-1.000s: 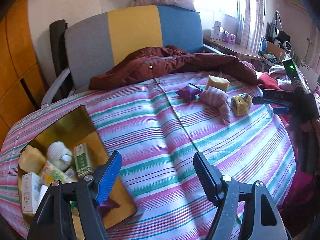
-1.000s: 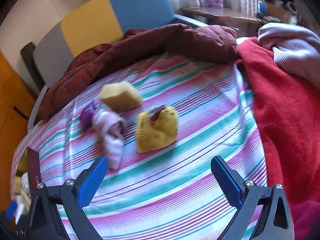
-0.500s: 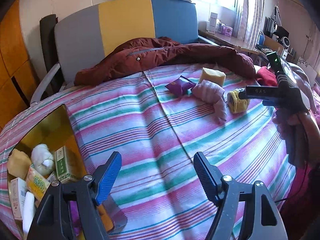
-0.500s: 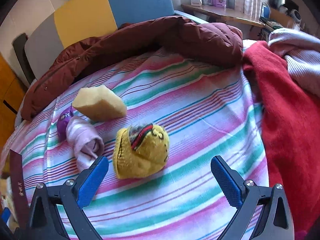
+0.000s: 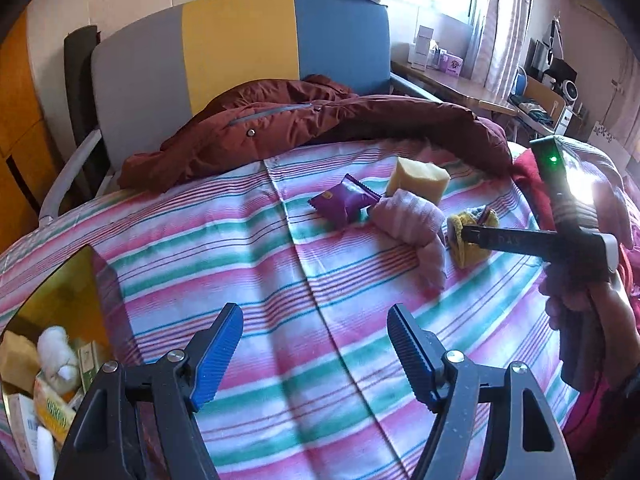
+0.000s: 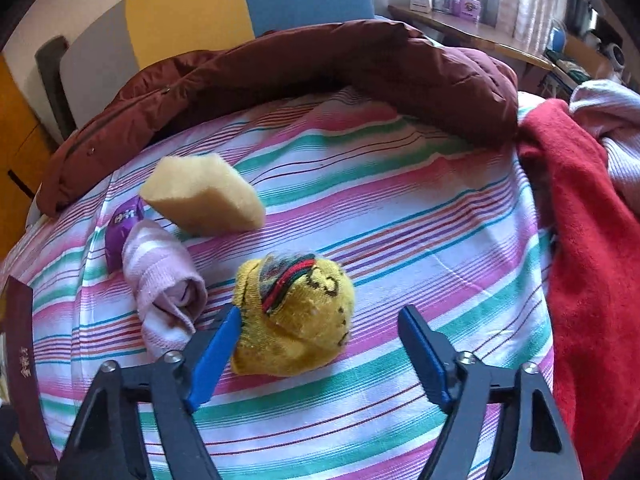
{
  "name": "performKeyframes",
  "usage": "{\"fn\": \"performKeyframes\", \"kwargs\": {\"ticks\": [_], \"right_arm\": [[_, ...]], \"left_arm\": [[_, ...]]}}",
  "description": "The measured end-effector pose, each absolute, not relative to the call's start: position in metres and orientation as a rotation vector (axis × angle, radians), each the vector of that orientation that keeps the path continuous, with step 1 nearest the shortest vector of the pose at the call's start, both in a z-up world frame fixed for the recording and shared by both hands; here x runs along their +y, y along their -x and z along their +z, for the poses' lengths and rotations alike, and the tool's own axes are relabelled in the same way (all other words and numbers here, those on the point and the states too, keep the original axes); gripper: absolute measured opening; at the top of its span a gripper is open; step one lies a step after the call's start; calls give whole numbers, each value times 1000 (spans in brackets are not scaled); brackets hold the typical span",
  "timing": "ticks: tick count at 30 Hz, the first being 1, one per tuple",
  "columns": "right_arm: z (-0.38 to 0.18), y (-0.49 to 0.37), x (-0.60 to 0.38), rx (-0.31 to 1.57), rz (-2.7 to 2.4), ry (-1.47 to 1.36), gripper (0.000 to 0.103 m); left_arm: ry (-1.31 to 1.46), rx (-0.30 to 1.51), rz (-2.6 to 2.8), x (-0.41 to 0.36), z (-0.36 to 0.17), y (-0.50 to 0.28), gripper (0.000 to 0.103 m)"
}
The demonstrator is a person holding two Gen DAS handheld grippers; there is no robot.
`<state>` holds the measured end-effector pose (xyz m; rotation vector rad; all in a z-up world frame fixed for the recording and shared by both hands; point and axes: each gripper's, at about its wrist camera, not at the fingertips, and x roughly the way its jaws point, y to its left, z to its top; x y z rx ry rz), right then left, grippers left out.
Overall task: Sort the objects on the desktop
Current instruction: 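Grasp the yellow knitted sock with the right tool while the left tool grasps the purple packet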
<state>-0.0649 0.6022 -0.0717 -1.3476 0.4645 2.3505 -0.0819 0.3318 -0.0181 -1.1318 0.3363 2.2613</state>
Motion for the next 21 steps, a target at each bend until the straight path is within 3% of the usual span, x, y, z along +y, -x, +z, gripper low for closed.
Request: {"fn": "performKeyframes", "kwargs": {"ticks": [7, 21], "right_arm": [[-71, 67, 598, 477, 2396, 1365, 53], [-71, 66, 599, 507, 2392, 1363, 51]], "left_arm": [[1145, 361, 2251, 349, -24, 96, 76], [1097, 561, 2137, 403, -31, 159, 76]]}}
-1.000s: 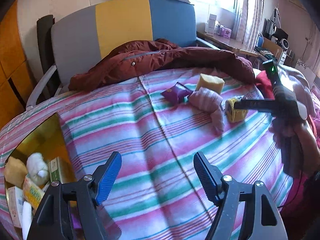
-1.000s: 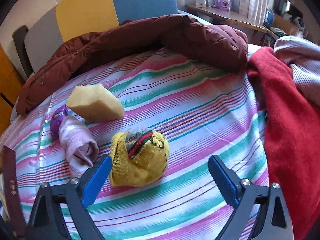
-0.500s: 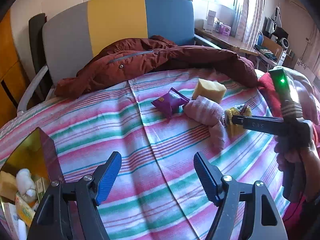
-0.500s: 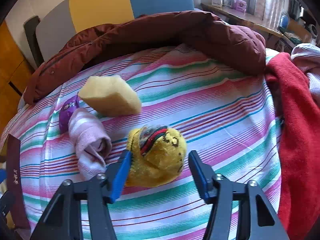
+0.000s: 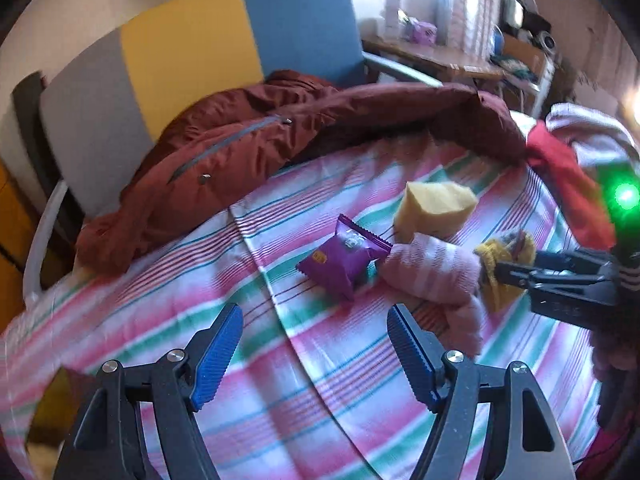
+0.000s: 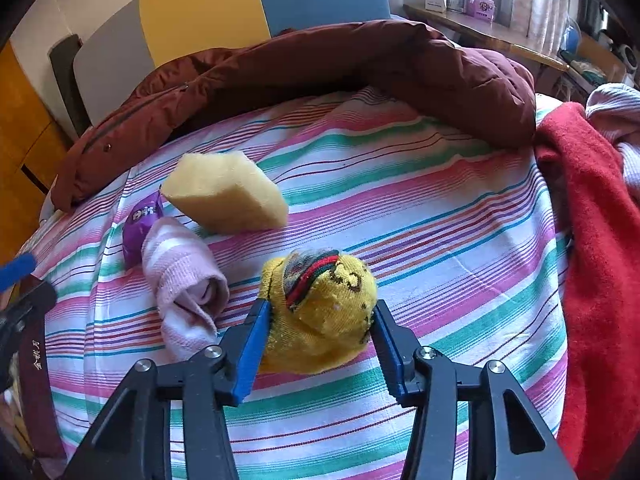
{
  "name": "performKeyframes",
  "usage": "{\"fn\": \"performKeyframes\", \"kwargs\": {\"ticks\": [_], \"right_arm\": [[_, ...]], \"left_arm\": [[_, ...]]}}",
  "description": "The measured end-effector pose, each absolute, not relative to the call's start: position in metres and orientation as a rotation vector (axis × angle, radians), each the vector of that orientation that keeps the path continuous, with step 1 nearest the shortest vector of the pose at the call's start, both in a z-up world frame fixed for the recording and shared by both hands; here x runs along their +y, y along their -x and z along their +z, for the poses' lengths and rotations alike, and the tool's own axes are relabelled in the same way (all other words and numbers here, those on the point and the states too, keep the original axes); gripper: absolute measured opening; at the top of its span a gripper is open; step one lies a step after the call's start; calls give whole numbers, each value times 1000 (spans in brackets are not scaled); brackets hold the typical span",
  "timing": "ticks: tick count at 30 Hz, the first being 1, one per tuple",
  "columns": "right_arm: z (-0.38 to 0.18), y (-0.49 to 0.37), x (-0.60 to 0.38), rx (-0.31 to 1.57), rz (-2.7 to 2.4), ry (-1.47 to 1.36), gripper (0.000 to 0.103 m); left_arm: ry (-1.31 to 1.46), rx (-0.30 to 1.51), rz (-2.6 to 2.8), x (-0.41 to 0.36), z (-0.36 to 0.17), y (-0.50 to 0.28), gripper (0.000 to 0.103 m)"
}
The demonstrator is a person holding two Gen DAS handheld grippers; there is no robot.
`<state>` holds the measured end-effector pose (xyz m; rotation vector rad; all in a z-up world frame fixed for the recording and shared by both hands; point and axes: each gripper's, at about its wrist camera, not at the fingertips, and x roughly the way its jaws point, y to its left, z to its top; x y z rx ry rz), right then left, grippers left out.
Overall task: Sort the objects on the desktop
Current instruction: 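Grasp the yellow knitted sock with the right tool while the left tool grasps the purple packet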
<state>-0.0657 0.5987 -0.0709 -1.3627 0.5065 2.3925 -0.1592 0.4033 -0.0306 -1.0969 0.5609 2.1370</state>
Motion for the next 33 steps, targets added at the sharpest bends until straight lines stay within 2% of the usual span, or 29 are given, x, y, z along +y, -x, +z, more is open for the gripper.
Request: {"fn": "performKeyframes", "kwargs": {"ticks": [3, 10, 20, 28, 33], "right_arm": [[-70, 65, 600, 516, 2391, 1364, 52], [-69, 65, 601, 530, 2389, 1365, 53], [-70, 67, 605, 546, 2370, 1367, 65], [-72, 66, 608, 570, 2363, 1363, 69], [-73, 65, 611, 583, 2360, 1354, 71]], "left_arm": [[1106, 573, 2083, 413, -39, 171, 76], [1030, 758, 1998, 438, -64, 179, 76], [1013, 772, 1948, 455, -78, 197, 76], [1008, 743, 1917, 467, -87, 207, 75], [1065, 663, 1898, 467, -93, 211, 48]]}}
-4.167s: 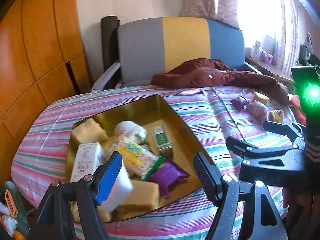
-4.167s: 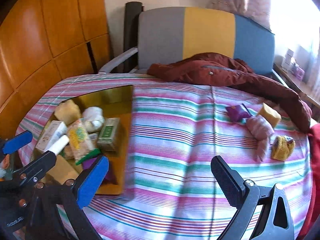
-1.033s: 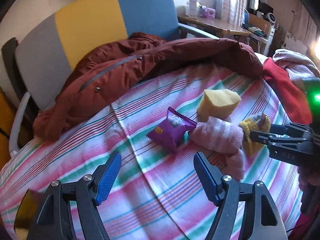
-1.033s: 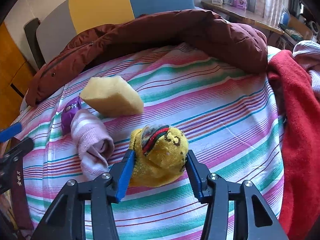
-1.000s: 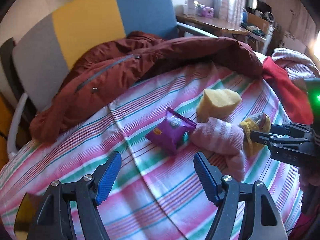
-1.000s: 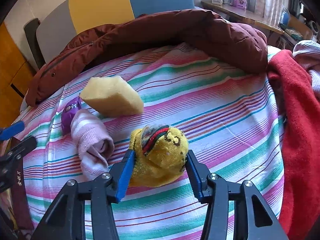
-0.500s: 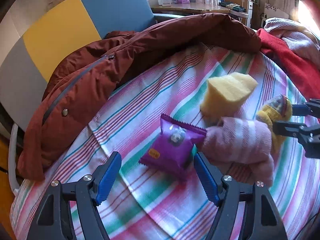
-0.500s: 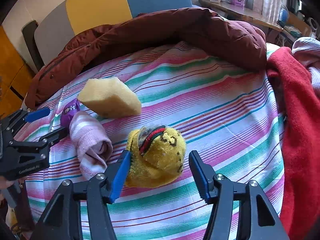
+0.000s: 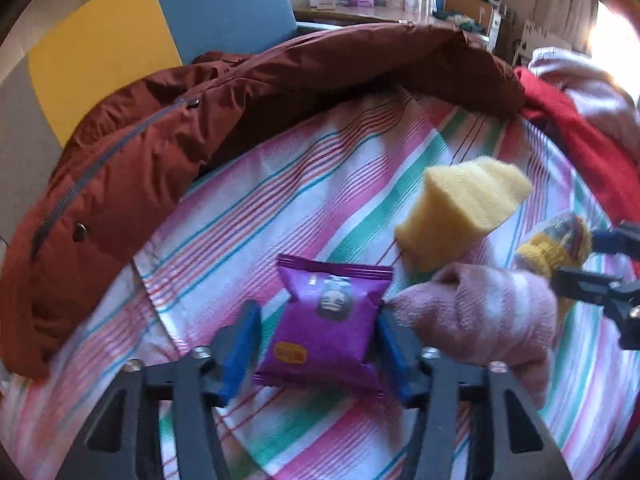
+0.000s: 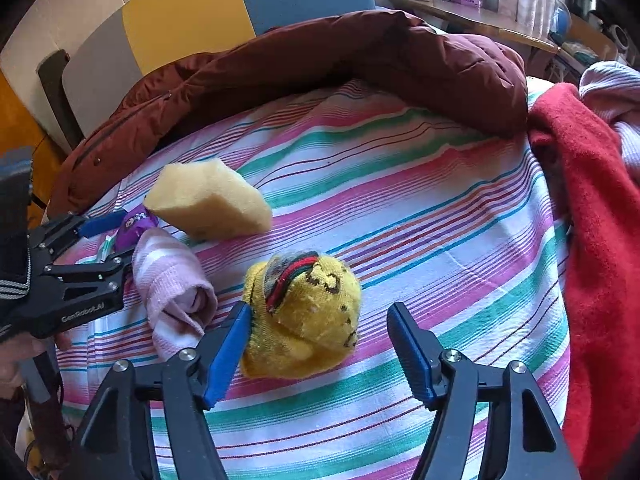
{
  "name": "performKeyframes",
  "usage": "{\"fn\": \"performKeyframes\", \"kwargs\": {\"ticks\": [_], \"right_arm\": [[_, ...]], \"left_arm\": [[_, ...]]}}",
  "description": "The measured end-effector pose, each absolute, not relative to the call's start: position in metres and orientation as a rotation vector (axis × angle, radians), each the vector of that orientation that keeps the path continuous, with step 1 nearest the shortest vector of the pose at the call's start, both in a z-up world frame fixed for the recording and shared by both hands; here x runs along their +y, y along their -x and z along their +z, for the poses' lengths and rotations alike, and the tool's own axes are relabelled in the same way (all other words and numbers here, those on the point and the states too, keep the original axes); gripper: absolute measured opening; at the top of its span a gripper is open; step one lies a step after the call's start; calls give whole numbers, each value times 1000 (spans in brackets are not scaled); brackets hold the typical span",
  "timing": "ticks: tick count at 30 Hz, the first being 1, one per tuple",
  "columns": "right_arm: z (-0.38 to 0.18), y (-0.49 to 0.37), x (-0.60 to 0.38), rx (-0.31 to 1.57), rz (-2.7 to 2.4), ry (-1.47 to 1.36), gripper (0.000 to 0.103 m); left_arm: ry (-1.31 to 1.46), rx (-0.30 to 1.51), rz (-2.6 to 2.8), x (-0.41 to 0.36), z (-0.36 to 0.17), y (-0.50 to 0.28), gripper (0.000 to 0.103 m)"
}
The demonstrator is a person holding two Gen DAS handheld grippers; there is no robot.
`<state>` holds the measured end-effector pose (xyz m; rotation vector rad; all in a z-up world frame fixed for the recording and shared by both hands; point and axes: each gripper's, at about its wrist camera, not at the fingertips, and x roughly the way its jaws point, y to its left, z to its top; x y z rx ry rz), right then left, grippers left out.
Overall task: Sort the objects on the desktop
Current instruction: 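Grasp the yellow knitted sock with the right tool while the left tool grasps the purple packet, then carry the yellow knitted sock and purple packet into the gold tray and release both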
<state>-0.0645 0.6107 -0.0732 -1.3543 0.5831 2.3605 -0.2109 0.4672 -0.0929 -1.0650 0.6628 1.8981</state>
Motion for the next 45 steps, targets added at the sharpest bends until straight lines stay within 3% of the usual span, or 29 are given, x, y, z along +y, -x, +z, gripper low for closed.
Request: {"fn": "performKeyframes", "kwargs": {"ticks": [15, 16, 19, 23, 45], "right_arm": [[-81, 72, 617, 658, 2394, 1338, 74], [-80, 72, 616, 650, 2398, 1341, 72], [-77, 73, 612, 642, 2428, 1341, 52], [-72, 73, 609, 620, 2450, 1335, 46], [-29, 61, 583, 521, 2646, 1177, 46]], "left_arm": [[1185, 535, 2003, 434, -90, 182, 41], [1194, 527, 2010, 430, -90, 179, 41], [1223, 490, 2038, 418, -89, 168, 41], [1248, 455, 2058, 407, -87, 150, 41], [1115, 281, 2215, 343, -47, 74, 41]]}}
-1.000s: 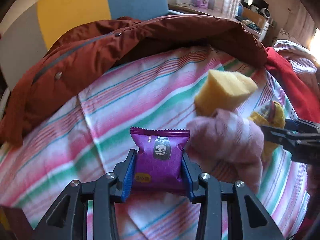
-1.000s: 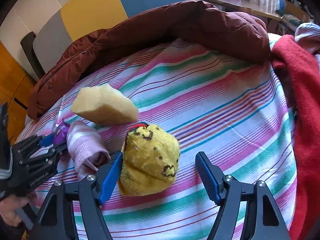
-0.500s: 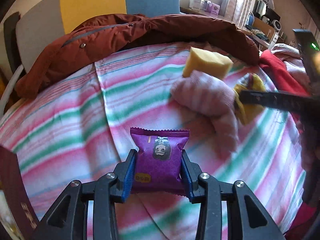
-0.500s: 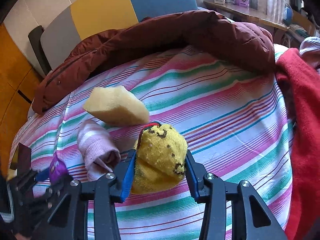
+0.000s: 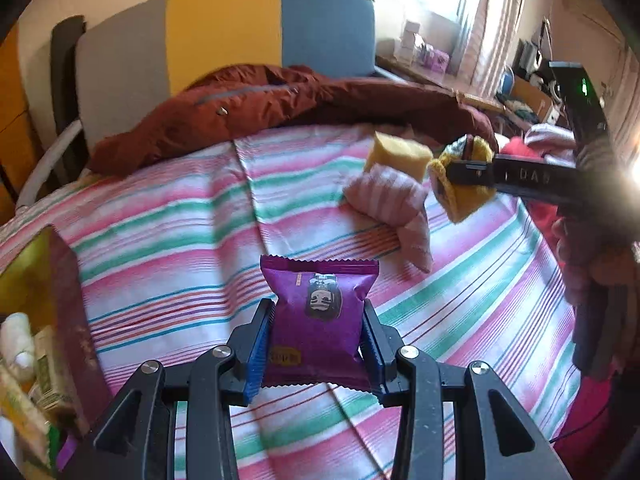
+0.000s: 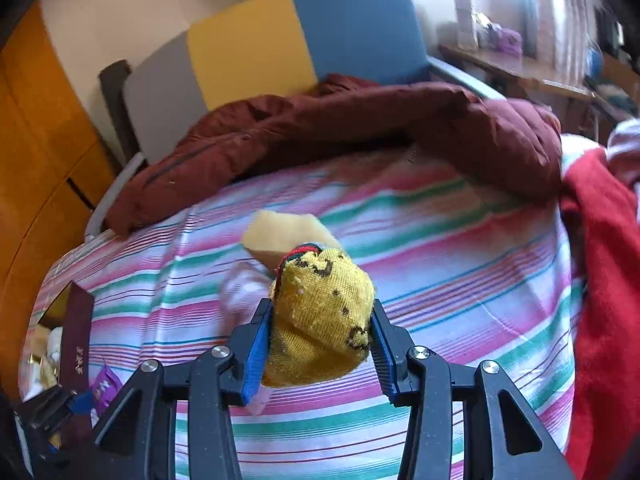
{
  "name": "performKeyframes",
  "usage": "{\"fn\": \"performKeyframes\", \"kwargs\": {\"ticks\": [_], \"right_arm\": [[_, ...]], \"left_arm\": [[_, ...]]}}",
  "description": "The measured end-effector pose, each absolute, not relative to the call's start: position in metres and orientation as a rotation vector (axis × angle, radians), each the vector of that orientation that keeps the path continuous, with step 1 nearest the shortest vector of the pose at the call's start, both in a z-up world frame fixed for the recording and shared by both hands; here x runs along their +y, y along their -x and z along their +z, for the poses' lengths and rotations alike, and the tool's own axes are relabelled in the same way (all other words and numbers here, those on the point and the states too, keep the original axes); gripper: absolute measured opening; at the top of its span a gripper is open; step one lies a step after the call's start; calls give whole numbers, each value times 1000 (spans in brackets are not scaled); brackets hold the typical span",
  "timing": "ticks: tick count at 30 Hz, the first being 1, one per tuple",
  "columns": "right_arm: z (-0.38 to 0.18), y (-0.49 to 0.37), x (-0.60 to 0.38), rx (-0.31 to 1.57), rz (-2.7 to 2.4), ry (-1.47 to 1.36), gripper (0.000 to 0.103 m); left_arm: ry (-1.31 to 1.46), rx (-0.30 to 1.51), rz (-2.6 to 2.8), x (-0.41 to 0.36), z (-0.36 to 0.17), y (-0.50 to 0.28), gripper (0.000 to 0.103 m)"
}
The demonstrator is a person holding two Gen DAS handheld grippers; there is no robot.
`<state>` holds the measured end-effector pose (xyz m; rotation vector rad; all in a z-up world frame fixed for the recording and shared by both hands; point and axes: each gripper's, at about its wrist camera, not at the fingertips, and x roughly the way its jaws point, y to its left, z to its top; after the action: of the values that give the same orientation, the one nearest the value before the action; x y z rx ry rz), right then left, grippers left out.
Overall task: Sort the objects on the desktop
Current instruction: 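Carry the yellow knitted sock and purple packet into the gold tray and release both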
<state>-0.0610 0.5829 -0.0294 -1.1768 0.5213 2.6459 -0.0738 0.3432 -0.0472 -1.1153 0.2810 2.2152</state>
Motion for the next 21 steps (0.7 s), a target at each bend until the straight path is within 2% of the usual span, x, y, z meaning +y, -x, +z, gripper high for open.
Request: {"fn": "performKeyframes", "kwargs": {"ticks": [11, 21], "right_arm": [[-23, 60, 553, 475, 2735, 1190, 46], [-19, 53, 529, 450, 2732, 1220, 46]], "left_arm": [[1012, 253, 2357, 284, -6, 48, 41], [1002, 210, 2428, 237, 3, 40, 41]]}}
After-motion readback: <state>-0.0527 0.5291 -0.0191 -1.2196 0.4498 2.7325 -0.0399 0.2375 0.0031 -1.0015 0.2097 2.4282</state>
